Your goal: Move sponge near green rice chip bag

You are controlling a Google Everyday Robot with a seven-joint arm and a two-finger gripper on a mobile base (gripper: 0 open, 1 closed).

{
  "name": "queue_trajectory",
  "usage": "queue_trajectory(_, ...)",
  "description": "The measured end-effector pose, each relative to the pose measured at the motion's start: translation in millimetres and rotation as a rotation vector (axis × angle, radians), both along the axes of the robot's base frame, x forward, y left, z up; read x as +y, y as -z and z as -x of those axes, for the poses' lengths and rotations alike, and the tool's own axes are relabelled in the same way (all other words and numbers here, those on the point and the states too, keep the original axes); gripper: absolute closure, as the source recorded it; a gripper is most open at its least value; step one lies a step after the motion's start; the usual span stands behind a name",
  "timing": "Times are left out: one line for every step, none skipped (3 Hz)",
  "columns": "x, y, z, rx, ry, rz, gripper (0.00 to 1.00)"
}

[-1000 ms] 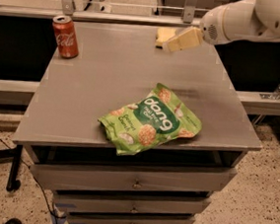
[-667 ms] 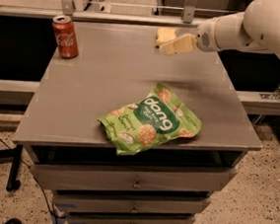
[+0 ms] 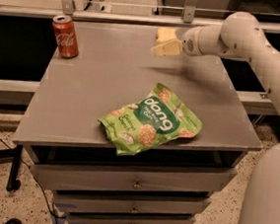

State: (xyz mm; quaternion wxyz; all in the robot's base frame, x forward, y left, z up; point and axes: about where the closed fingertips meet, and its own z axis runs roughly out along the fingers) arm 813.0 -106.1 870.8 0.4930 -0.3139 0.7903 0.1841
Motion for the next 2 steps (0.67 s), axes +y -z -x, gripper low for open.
queue_trajectory(12.2,14.1,-22.1,-0.02,-0.015,0.005,0.0)
queue_trajectory(19.3,27.1,-40.9,-0.031,-0.012,0.016,0.0)
